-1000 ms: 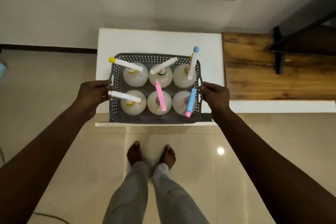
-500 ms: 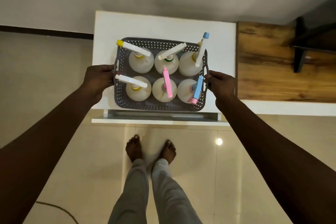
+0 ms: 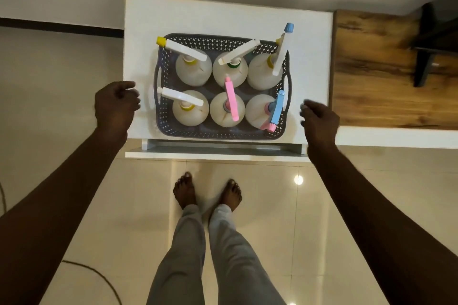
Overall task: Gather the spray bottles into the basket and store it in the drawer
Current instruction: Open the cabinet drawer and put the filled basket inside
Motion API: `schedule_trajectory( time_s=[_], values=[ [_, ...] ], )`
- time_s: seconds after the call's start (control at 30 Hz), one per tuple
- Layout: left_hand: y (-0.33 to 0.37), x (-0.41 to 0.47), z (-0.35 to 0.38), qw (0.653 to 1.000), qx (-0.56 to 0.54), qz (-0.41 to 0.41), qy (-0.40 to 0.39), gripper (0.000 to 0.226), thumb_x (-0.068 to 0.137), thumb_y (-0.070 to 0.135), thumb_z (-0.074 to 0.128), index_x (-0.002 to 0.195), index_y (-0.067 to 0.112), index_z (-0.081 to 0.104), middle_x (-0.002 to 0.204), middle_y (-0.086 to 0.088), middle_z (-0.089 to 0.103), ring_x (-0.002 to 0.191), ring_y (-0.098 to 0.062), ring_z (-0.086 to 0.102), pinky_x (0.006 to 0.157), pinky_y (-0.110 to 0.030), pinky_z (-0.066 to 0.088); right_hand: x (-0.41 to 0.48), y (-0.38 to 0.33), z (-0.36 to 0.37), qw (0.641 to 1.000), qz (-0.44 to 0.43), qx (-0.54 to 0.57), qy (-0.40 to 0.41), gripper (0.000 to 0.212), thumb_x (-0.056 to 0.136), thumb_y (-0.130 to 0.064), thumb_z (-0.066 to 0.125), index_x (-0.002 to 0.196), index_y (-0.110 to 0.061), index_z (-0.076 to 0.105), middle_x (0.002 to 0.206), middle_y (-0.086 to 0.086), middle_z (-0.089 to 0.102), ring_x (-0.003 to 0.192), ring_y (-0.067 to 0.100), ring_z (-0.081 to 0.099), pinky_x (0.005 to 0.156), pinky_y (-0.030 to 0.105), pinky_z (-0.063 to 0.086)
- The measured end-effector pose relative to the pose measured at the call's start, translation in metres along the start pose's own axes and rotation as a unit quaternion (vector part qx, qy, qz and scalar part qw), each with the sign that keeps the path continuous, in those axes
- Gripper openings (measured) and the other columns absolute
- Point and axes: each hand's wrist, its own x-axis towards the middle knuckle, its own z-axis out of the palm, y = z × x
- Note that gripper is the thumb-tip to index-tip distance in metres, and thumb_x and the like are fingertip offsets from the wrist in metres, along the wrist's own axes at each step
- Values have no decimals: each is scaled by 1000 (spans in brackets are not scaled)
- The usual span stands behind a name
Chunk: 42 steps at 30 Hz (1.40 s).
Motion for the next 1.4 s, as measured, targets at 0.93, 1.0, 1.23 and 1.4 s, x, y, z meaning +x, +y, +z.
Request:
schedule_trajectory(
  time_s=[0.93, 1.0, 1.23, 1.4],
  values=[
    [-192, -65, -49, 978, -83, -159, 109, 33, 86, 0, 80, 118, -6, 74, 88, -6, 72, 97, -29, 70, 99, -39, 59, -33, 176, -62, 982, 81, -144, 91, 41, 96, -26, 74, 134, -12, 71, 137, 10, 71, 130, 27, 64, 110, 32, 43],
    [-202, -80, -54, 976, -91, -166, 112, 34, 87, 0, 80, 119, -6, 73, 85, -3, 72, 94, -28, 70, 99, -39, 58, -44, 185, -67, 981, 92, -142, 92, 41, 96, -26, 75, 134, -12, 71, 137, 10, 71, 131, 28, 64, 112, 33, 44],
    [-239, -132, -70, 959, -150, -201, 134, 40, 87, -4, 77, 126, -9, 69, 94, -6, 73, 88, -17, 71, 101, -38, 56, -84, 223, -89, 971, 114, -187, 93, 41, 95, -28, 74, 133, -12, 72, 133, 11, 73, 128, 32, 65, 110, 36, 45],
    [-259, -161, -83, 950, -169, -224, 136, 40, 89, -8, 73, 129, -10, 66, 98, -7, 74, 90, -15, 73, 106, -39, 55, -110, 250, -101, 964, 96, -230, 89, 29, 98, -24, 70, 109, 3, 70, 108, 25, 73, 111, 52, 63, 101, 53, 53]
  ],
)
